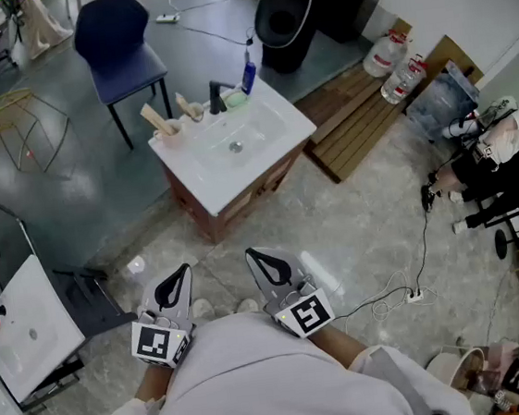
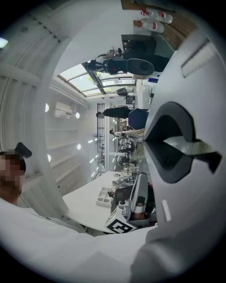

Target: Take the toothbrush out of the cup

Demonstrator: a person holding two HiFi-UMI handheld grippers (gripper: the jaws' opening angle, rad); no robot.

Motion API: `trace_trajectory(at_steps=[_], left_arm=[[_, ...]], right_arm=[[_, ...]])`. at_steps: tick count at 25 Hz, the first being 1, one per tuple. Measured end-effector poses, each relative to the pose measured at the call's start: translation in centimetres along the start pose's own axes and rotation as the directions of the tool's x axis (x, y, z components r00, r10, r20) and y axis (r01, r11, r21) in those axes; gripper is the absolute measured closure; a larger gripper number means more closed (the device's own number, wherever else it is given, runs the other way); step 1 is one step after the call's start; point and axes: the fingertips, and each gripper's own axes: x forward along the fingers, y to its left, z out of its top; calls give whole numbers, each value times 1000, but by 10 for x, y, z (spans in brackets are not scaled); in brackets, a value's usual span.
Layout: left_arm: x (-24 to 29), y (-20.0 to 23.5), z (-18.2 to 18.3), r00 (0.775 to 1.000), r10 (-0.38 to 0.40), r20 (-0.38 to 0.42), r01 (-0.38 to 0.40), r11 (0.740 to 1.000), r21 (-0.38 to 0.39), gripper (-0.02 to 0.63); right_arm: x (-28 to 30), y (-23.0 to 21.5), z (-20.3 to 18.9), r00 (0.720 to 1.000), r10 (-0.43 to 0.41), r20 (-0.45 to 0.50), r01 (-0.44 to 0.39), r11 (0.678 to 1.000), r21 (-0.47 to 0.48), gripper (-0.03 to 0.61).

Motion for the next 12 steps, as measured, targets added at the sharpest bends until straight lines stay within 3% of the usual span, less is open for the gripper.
trace_trajectory(at_steps=[12], left_arm=[[-3,1,0,1000,4,-5,-4,1000,0,611]], right_arm=[[1,6,3,1000,21,14,-21,1000,18,578]])
